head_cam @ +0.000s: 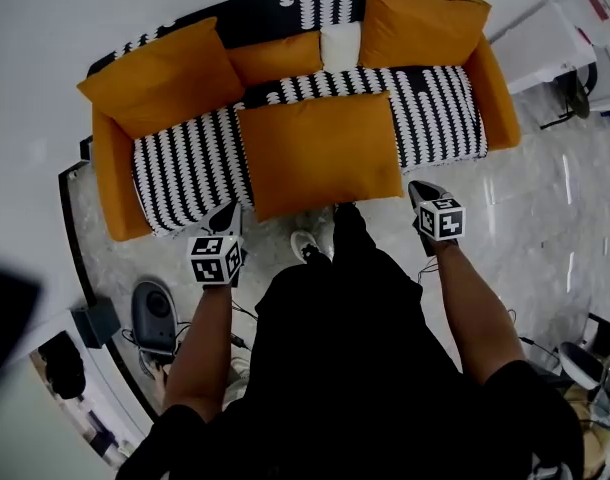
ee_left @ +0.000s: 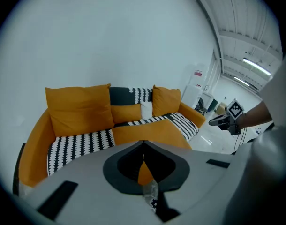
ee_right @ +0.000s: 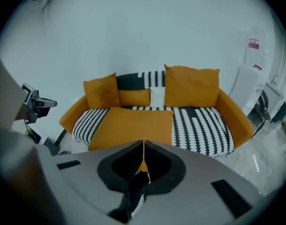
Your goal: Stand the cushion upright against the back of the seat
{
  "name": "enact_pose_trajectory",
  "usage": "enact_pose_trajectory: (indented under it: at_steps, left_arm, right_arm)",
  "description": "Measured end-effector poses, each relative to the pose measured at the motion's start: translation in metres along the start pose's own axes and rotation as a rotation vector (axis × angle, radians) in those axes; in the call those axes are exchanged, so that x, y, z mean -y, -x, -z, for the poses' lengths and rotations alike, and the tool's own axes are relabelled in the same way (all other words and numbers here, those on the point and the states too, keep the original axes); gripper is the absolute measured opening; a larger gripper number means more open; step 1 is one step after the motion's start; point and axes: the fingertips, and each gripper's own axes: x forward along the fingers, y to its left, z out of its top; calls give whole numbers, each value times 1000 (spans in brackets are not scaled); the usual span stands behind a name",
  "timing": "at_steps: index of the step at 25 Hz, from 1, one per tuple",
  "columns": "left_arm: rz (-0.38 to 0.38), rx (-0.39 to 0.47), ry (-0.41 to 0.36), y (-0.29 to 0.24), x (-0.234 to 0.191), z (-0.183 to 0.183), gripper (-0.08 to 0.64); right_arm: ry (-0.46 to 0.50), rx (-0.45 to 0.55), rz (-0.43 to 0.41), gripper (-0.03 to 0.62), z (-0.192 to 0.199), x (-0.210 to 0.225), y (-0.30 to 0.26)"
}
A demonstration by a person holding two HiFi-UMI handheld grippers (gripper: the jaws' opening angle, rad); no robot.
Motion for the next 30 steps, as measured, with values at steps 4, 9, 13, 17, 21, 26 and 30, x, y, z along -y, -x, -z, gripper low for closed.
enact_pose_trajectory:
  at_steps: [4, 9, 13, 17, 21, 26, 30]
  left_arm:
    - [-46, -51, 32, -20, -17, 23, 17]
    - [-95, -178, -22, -52, -31, 76, 17]
    - [-91, -340, -27, -82, -37, 144, 18]
    - [-61, -398, -23, -105, -35, 180, 20]
    - [-29, -437, -39, -122, -35, 212, 21]
    - [-41, -513, -54, -148, -45, 255, 133]
    - [-40, -595, -52, -164, -50, 290, 146]
  right_arm:
    - [-19, -71, 8, 38, 21, 15, -30]
    - [-5, -205, 40, 38, 68, 37, -63]
    - [79, -316, 75, 40, 106, 51, -82]
    - [137, -388, 66, 41, 130, 56, -101]
    - [171, -409, 59, 41, 141, 55, -118]
    - [208, -445, 42, 129, 156, 57, -141]
    - [240, -495, 39, 152, 172, 66, -155]
